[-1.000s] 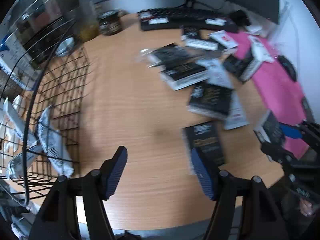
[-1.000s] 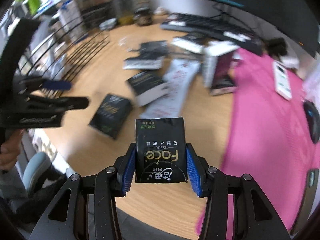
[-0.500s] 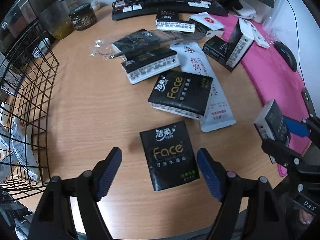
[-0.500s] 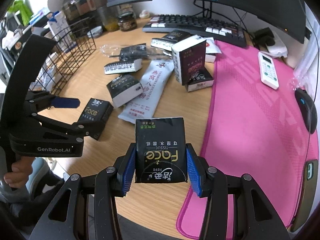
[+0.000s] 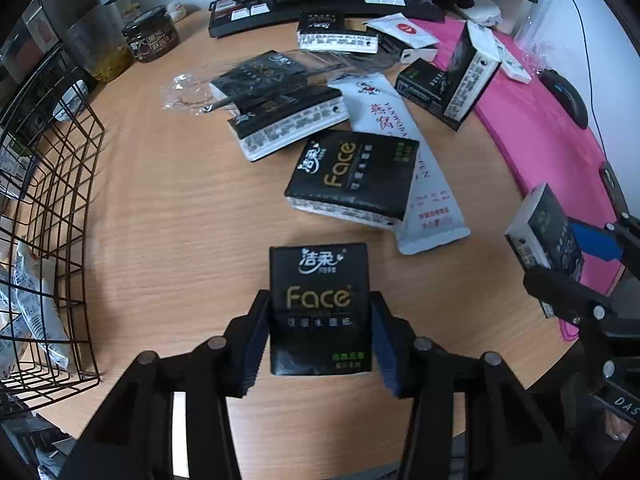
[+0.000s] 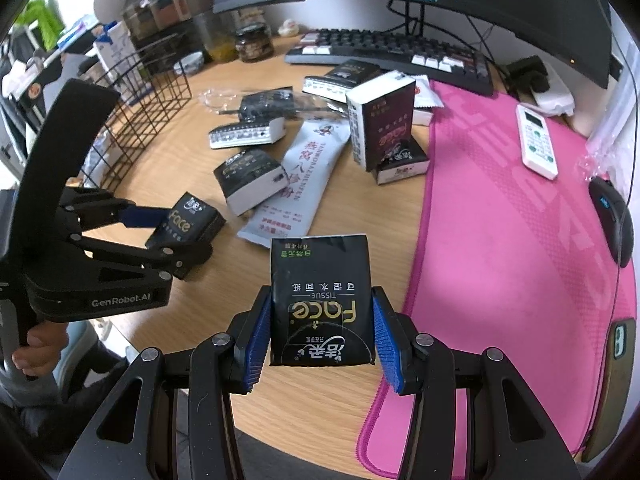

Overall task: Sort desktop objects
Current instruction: 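Grasp a black Face tissue pack with the right gripper while the left grasps another, then carry both tissue packs over the wire basket and release them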

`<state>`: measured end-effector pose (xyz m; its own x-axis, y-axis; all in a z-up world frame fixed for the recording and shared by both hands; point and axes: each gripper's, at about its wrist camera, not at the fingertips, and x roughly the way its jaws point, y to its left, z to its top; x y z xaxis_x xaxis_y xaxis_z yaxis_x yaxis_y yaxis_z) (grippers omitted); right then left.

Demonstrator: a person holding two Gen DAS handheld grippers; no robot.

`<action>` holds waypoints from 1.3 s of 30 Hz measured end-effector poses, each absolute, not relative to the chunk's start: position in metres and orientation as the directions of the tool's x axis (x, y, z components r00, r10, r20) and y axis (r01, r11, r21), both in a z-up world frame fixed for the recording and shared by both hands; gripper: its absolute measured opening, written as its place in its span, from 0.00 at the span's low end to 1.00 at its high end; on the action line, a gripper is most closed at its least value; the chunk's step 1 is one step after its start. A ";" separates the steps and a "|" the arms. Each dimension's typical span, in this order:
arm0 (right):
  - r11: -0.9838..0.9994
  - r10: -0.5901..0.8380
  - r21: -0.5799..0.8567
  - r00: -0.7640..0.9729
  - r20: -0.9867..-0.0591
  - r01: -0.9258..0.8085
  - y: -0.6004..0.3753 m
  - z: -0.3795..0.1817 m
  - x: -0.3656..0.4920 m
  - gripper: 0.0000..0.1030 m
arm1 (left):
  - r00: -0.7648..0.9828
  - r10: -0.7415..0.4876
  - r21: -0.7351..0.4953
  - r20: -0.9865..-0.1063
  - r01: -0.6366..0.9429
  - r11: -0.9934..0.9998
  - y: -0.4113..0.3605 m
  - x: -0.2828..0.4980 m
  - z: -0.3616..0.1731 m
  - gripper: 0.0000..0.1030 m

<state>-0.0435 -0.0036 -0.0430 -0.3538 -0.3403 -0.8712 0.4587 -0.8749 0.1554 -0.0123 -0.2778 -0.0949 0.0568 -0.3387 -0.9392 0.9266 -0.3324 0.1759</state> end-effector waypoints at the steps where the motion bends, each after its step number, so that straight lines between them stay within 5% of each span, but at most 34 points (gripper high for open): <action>1: -0.875 -0.340 0.155 -0.354 -0.871 0.458 -0.004 -0.043 -0.043 0.46 | 0.059 -0.338 0.177 -0.939 0.927 -0.331 -0.277 -0.011 -0.093 0.51; 14: -0.839 -0.396 0.142 -0.409 -0.822 0.525 -0.037 0.012 -0.042 0.46 | -0.003 -0.510 0.186 -0.860 0.930 -0.319 -0.242 0.008 0.000 0.51; 23: -0.679 -0.559 0.153 -0.370 -0.742 0.718 -0.182 0.082 -0.048 0.46 | 0.122 -0.649 0.196 -0.751 0.980 -0.043 -0.250 0.139 0.079 0.51; 39: -0.583 -0.513 0.130 -0.239 -0.825 0.802 -0.345 0.047 -0.065 0.46 | 0.203 -0.542 0.159 -0.816 0.979 0.127 -0.283 0.261 0.060 0.51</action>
<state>-0.0655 -0.3450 0.0473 -0.2391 -0.5128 -0.8245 0.8019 -0.5831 0.1302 0.2614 -0.2826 0.0599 0.2027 -0.5421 -0.8155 0.9791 0.1270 0.1590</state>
